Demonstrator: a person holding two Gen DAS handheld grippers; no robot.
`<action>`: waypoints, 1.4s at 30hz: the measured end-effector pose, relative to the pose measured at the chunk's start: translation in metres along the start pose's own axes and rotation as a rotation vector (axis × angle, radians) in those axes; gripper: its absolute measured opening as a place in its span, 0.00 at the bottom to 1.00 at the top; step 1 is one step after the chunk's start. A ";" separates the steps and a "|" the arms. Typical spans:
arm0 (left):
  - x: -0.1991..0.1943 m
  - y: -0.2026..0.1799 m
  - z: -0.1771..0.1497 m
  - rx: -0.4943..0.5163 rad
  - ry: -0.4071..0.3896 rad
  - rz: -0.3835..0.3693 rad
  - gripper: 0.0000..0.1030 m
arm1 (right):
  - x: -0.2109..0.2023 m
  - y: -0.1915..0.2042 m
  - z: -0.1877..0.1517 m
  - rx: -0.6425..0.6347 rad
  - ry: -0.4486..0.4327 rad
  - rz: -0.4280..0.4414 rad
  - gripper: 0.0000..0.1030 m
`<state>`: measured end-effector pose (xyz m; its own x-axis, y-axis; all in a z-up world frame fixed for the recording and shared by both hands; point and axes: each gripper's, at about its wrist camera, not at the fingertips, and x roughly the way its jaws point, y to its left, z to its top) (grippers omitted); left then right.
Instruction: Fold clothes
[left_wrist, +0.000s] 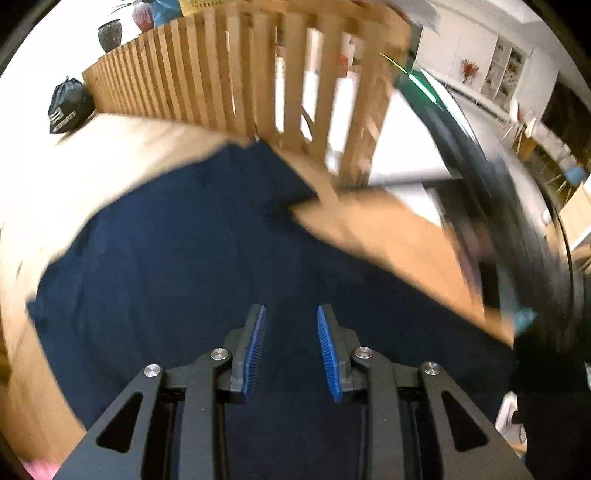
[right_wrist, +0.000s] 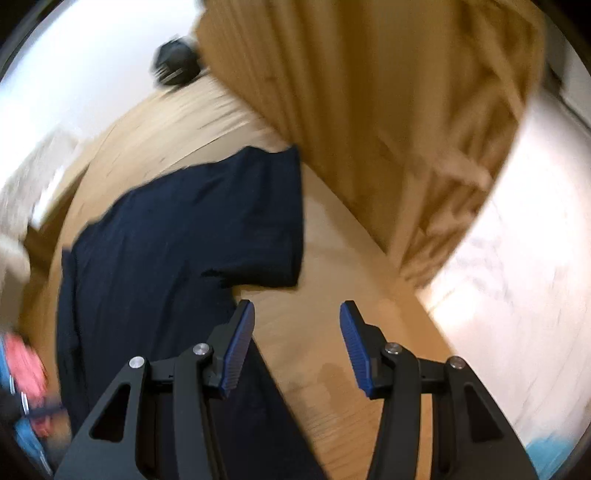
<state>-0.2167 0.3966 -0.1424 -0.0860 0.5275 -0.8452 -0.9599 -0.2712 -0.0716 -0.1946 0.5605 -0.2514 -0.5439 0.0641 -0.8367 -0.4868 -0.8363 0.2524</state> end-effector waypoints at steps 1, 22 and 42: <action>0.009 0.008 0.018 -0.006 0.002 -0.008 0.27 | 0.003 -0.002 0.000 0.048 -0.003 0.006 0.46; 0.146 -0.074 0.079 0.127 0.033 0.109 0.27 | -0.115 0.051 0.114 -0.410 0.044 -0.010 0.46; 0.209 -0.051 0.121 0.077 0.117 0.178 0.06 | 0.034 0.182 0.209 -0.686 0.392 0.040 0.46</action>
<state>-0.2185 0.6181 -0.2512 -0.2288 0.3783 -0.8970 -0.9501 -0.2874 0.1211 -0.4447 0.5242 -0.1320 -0.2097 -0.0626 -0.9758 0.1275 -0.9912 0.0362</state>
